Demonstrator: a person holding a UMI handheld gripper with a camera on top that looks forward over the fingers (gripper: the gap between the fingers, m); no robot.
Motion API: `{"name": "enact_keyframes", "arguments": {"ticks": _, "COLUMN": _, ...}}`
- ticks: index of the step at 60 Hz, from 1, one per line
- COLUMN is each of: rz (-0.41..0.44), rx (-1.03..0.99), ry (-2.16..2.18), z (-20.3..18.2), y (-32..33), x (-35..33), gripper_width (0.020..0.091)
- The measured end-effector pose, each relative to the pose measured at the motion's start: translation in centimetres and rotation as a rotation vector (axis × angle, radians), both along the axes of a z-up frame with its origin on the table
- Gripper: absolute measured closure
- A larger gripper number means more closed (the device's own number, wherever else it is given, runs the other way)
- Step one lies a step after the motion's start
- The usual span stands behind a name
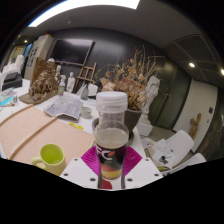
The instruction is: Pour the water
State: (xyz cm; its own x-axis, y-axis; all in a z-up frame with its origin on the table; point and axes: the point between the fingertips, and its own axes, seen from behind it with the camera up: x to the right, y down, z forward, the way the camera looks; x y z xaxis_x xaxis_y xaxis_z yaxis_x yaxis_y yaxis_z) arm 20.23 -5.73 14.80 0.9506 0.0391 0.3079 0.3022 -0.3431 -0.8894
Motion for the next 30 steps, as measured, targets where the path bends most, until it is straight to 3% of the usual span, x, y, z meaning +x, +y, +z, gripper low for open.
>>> {"name": "enact_keyframes", "arguments": {"ticks": 16, "rz": 0.007, "rx": -0.061, "ry": 0.242, "z": -7.3, "y": -0.7, "x": -0.1, "gripper_width": 0.0852}}
{"name": "enact_keyframes", "arguments": {"ticks": 30, "rz": 0.003, "rx": -0.063, "ry": 0.321, "z": -10.7, "y": -0.9, "x": 0.2, "gripper_width": 0.0840}}
